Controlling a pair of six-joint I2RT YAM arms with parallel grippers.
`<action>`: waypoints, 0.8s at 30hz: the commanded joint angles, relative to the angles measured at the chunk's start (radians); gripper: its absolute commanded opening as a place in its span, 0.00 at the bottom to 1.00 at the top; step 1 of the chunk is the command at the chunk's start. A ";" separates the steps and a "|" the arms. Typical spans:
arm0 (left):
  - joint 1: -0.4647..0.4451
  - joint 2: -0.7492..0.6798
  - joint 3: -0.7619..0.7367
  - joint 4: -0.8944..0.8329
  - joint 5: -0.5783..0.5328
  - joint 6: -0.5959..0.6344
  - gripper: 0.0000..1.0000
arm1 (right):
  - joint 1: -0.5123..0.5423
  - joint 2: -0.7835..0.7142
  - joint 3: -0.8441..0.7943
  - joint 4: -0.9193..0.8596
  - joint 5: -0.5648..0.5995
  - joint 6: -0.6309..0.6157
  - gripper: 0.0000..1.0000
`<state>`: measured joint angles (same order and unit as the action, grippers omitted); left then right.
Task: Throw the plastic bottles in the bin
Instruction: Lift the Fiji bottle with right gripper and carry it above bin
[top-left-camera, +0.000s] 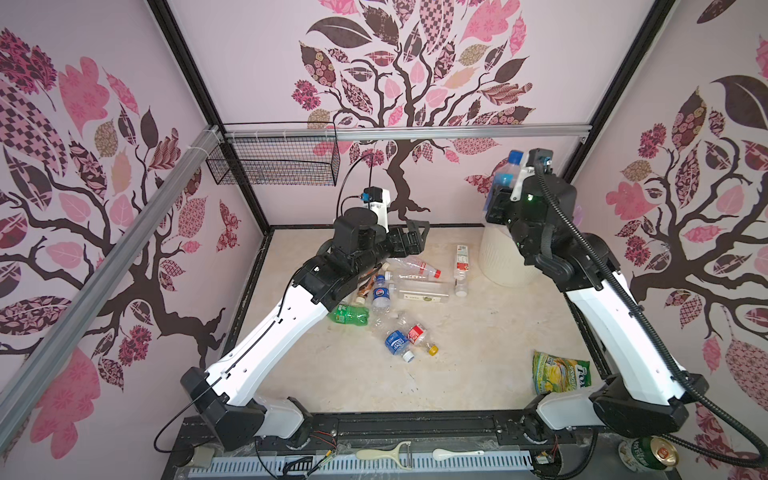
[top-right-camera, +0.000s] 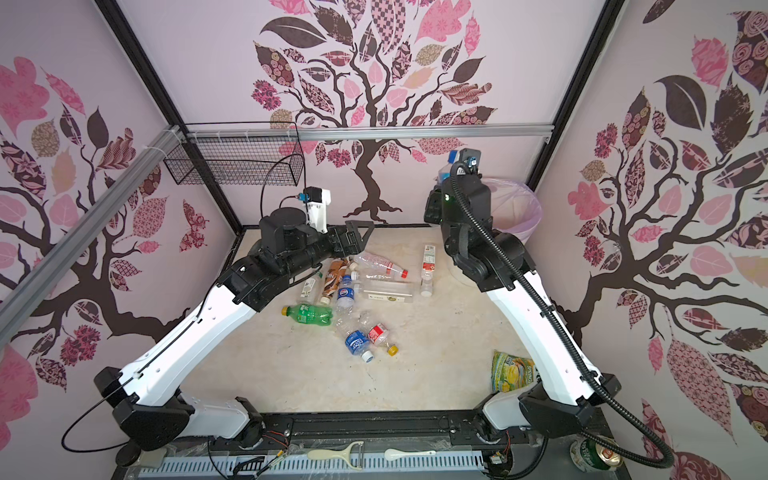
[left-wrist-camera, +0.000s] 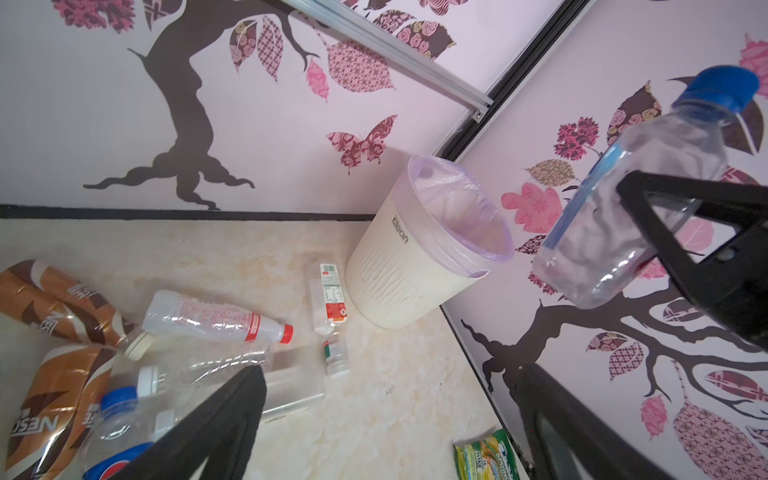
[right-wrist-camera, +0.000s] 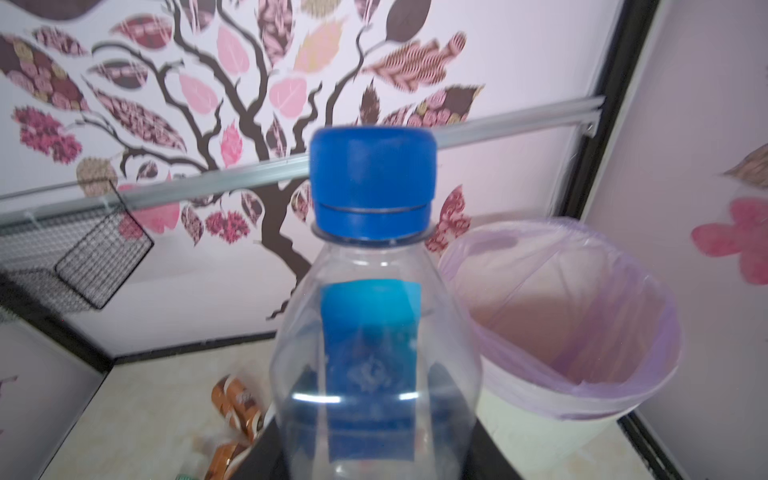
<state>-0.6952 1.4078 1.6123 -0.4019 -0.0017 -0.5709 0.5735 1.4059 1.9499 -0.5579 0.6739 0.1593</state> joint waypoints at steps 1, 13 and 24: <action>0.003 0.017 0.070 0.104 0.025 0.022 0.98 | -0.008 0.028 0.077 0.231 0.167 -0.234 0.39; 0.003 0.020 0.078 0.193 0.003 0.082 0.98 | -0.196 0.186 0.329 0.294 0.145 -0.304 0.38; 0.003 -0.004 -0.059 0.193 0.011 0.047 0.98 | -0.534 0.574 0.470 -0.150 -0.090 0.153 0.80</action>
<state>-0.6952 1.4216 1.6039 -0.2123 0.0063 -0.5240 0.0723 1.8385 2.2906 -0.4702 0.6640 0.1490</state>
